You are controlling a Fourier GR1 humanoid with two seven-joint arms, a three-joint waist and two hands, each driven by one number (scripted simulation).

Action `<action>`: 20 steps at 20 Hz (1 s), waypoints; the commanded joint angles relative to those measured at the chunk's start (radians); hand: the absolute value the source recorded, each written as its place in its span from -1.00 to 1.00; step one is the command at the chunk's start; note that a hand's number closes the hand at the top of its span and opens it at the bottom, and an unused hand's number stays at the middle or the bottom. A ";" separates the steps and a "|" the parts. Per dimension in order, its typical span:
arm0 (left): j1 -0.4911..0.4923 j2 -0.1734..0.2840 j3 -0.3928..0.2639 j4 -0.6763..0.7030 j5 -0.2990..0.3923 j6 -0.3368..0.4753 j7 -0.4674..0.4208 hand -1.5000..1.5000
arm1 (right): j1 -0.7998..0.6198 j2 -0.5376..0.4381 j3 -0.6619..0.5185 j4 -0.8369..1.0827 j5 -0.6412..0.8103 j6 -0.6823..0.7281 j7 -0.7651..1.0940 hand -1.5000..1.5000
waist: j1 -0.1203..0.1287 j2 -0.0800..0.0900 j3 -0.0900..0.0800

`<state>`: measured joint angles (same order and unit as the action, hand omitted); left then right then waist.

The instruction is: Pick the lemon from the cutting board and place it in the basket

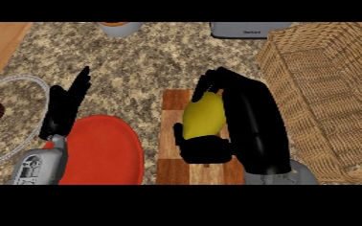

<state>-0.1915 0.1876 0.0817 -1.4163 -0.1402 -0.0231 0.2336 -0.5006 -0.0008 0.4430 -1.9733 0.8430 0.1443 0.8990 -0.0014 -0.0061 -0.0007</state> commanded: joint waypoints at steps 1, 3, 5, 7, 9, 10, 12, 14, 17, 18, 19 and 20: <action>-0.024 -0.025 -0.016 0.021 -0.021 0.024 0.005 0.00 | -0.188 0.001 -0.088 -0.155 -0.044 0.130 0.201 1.00 | -0.007 0.000 -0.001; -0.028 -0.009 0.000 0.024 -0.004 0.003 0.004 0.00 | -0.281 0.001 -0.178 -0.122 -0.097 0.155 0.238 1.00 | -0.001 0.003 0.000; -0.011 0.014 0.007 -0.053 0.007 -0.010 0.057 0.00 | -0.380 0.001 -0.245 -0.091 -0.115 0.179 0.281 1.00 | 0.005 0.001 0.000; 0.018 -0.049 -0.040 -0.009 -0.038 0.036 -0.011 0.00 | -0.433 0.001 -0.283 -0.055 -0.134 0.176 0.304 1.00 | 0.003 0.002 0.000; 0.010 0.028 0.026 0.031 0.009 -0.026 -0.022 0.00 | -0.536 -0.028 -0.372 -0.014 -0.156 0.240 0.314 1.00 | 0.001 0.001 -0.001; -0.045 0.018 0.016 0.005 0.003 -0.014 0.037 0.00 | -0.514 -0.035 -0.349 0.000 -0.124 0.217 0.296 1.00 | -0.001 0.002 0.000; -0.071 0.034 0.039 0.052 0.010 -0.019 0.021 0.00 | -0.521 -0.099 -0.438 0.008 -0.165 0.244 0.266 1.00 | -0.010 0.003 0.000; -0.084 0.012 0.023 0.049 0.008 -0.011 0.042 0.00 | -0.637 -0.133 -0.454 0.145 -0.136 0.258 0.277 1.00 | -0.002 0.003 -0.001; -0.023 -0.011 -0.004 -0.003 -0.005 -0.001 0.021 0.00 | -0.555 -0.280 -0.446 0.159 -0.133 0.379 0.206 1.00 | -0.009 -0.001 -0.001; -0.022 0.007 0.017 0.051 0.002 -0.013 -0.016 0.00 | -0.553 -0.309 -0.442 0.198 -0.115 0.386 0.183 1.00 | -0.013 0.005 -0.002; -0.044 0.015 0.025 0.035 -0.001 -0.003 -0.005 0.00 | -0.518 -0.333 -0.411 0.185 -0.098 0.412 0.170 1.00 | -0.018 0.002 -0.001; -0.013 -0.005 0.000 0.011 -0.013 0.002 0.019 0.00 | -0.557 -0.388 -0.451 0.248 -0.103 0.444 0.153 1.00 | -0.008 0.000 -0.001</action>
<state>-0.2207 0.1921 0.0931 -1.3909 -0.1437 -0.0275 0.2415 -1.0235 -0.2640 0.0170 -1.8188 0.7241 0.4230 0.9867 -0.0118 -0.0050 -0.0019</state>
